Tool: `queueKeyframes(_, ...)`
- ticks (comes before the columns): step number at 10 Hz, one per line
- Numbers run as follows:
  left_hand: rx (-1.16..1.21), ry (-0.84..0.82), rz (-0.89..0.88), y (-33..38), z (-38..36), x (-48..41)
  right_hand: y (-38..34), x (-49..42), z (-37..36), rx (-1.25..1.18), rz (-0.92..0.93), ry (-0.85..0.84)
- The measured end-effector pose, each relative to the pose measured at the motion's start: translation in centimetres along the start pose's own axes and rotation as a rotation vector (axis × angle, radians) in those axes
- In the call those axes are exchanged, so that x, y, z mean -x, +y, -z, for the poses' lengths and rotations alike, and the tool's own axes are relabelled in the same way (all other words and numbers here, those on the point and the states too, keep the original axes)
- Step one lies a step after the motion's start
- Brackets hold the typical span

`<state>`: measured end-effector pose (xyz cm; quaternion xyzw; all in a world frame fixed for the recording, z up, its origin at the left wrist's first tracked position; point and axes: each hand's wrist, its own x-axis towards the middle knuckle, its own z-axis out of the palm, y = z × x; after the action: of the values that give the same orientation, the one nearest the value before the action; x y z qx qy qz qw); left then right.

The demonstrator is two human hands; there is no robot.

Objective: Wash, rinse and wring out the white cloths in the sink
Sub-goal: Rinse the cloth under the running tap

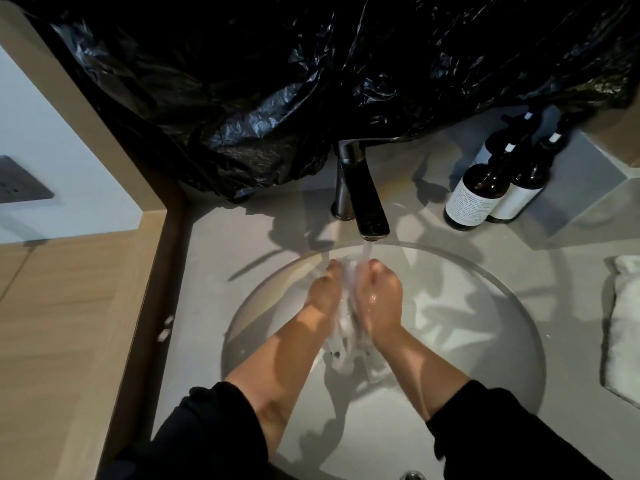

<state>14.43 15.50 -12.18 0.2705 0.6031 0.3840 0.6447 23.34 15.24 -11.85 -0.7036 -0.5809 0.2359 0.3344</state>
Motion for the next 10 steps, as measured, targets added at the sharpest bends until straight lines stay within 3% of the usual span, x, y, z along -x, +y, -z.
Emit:
queueKeyframes(1, -0.061, -0.085, 0.041, 0.2, -0.3, 0.5, -0.4, 0.7, 0.1, -0.060, -0.068, -0.006)
queueKeyframes(2, -0.257, -0.107, 0.090, 0.5, -0.1, 0.6, 2.4, -2.3, 0.7, -0.002, -0.279, -0.187)
queueKeyframes(3, -0.552, -0.116, 0.013, 0.9, 0.7, 0.6, 3.9, -3.5, 2.9, -0.214, -0.324, -0.573)
queueKeyframes(4, -0.645, -0.113, -0.091, 1.7, 1.0, 1.0, 3.8, -3.8, 5.3, -0.586, -0.273, -0.999)
queueKeyframes(5, -0.681, -0.022, -0.209, 2.9, 1.0, 1.6, 3.6, -2.8, 5.5, -0.127, -0.011, -1.219)
queueKeyframes(6, -0.683, -0.037, -0.314, 3.4, 1.7, 1.1, 3.6, -2.6, 5.8, 0.063, 0.003, -1.126)
queueKeyframes(7, -0.990, -0.388, -0.186, 2.4, 3.8, 0.0, 3.5, -3.8, 7.8, -0.287, -0.148, -1.174)
queueKeyframes(8, -1.233, -0.439, -0.069, 0.3, 5.5, 0.3, 3.3, -4.1, 9.1, -0.430, -0.259, -1.164)
queueKeyframes(9, -0.778, -0.369, -0.011, -0.9, 7.0, 0.1, 5.1, -4.4, 8.5, -0.536, -0.375, -1.047)
queueKeyframes(10, -0.073, -0.390, 0.124, -1.4, 6.8, -0.4, 6.1, -4.7, 7.6, -0.677, -0.465, -0.818)
